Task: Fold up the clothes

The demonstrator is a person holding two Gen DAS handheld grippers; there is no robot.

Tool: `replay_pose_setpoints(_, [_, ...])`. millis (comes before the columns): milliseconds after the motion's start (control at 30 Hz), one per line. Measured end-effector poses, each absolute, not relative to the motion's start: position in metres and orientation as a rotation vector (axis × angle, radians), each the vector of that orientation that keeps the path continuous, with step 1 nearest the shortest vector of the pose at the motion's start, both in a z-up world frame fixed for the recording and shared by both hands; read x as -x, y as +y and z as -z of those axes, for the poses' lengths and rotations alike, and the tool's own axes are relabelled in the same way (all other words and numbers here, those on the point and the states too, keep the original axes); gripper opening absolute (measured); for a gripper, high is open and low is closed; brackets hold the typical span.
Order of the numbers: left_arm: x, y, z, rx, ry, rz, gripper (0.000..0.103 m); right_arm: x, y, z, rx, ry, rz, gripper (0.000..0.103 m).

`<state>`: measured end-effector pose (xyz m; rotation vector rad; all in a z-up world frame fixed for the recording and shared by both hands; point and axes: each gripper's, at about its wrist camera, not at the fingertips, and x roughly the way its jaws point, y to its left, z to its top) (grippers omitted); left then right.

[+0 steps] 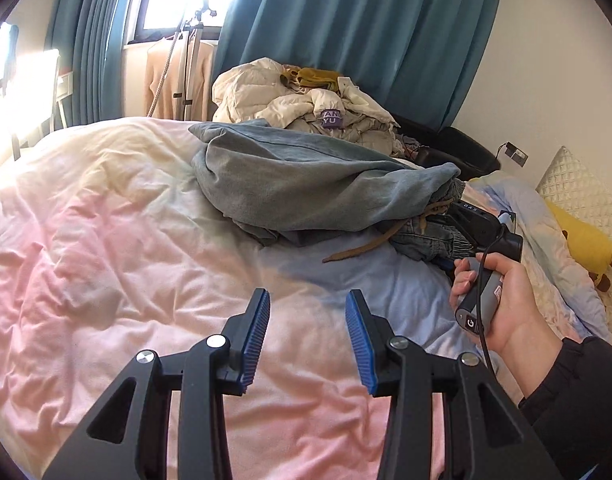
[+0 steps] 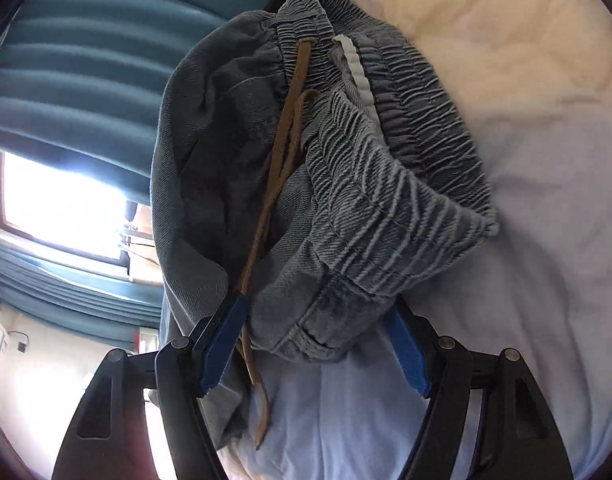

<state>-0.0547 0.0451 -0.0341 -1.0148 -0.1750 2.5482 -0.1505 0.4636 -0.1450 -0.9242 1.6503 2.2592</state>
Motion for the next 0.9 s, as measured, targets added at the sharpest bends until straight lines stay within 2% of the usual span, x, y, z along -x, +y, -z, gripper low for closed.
replay_pose_setpoints(133, [0.067, 0.040, 0.045, 1.030, -0.200, -2.548, 0.041, 0.162, 0.468, 0.153, 0.875, 1.637, -2.263, 0.069])
replay_pose_setpoints(167, [0.070, 0.038, 0.047, 1.033, -0.204, -2.551, 0.041, 0.164, 0.469, 0.154, 0.869, 1.610, -2.268, 0.056])
replay_pose_setpoints(267, [0.080, 0.035, 0.055, 1.059, -0.224, -2.560, 0.041, 0.163, 0.471, 0.154, 0.867, 1.522, -2.269, 0.030])
replay_pose_setpoints(367, [0.085, 0.033, 0.059, 1.074, -0.227, -2.583, 0.041, 0.160, 0.464, 0.143, 0.872, 1.423, -2.301, 0.019])
replay_pose_setpoints(700, [0.069, 0.035, 0.044, 1.024, -0.158, -2.647, 0.041, 0.103, 0.477, 0.081, 0.759, 1.349, -2.348, 0.013])
replay_pose_setpoints(900, [0.055, 0.037, 0.035, 0.985, -0.119, -2.652, 0.041, 0.058, 0.499, 0.034, 0.697, 1.220, -2.422, 0.012])
